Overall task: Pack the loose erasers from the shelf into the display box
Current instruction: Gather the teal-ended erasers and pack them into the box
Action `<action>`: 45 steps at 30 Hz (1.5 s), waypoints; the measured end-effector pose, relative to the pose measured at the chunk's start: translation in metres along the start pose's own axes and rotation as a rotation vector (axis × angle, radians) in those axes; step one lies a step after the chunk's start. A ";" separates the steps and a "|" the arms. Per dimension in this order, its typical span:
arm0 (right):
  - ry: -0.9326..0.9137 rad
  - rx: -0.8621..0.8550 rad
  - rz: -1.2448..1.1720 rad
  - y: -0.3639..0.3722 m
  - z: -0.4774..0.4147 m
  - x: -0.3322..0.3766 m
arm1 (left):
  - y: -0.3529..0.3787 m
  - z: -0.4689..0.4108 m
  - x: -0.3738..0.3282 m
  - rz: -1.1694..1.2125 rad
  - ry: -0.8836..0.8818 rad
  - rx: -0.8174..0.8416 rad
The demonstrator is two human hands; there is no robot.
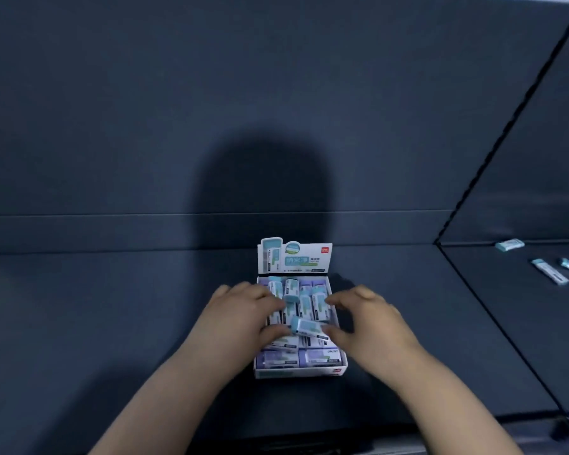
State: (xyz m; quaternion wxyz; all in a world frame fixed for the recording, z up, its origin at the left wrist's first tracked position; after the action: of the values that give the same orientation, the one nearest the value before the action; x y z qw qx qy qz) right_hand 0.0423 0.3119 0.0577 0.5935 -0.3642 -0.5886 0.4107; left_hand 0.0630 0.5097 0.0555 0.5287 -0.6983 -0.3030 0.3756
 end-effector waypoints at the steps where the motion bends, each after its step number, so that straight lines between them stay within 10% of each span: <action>1: 0.006 -0.011 -0.006 -0.003 0.001 -0.002 | -0.002 -0.003 -0.002 -0.005 0.013 -0.008; 29: -0.055 0.047 0.024 -0.127 0.039 -0.277 | 0.073 -0.138 -0.284 -0.201 -0.136 0.119; 45: 0.142 0.001 0.038 -0.144 0.044 -0.321 | 0.084 -0.176 -0.306 -0.162 -0.005 0.113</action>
State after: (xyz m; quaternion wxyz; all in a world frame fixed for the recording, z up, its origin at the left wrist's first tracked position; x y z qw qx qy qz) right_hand 0.0160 -0.0412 0.0631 0.6262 -0.4032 -0.5375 0.3954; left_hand 0.0508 0.1471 0.0650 0.5950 -0.6397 -0.3381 0.3499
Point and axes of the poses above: each hand's wrist, its own z-axis away from the middle knuckle, its own y-axis out of the palm, x = y × z, the point moved 1 cm from there along -z, towards the middle knuckle, and after that the axes turned 2 degrees about y, right-handed, at the moved point
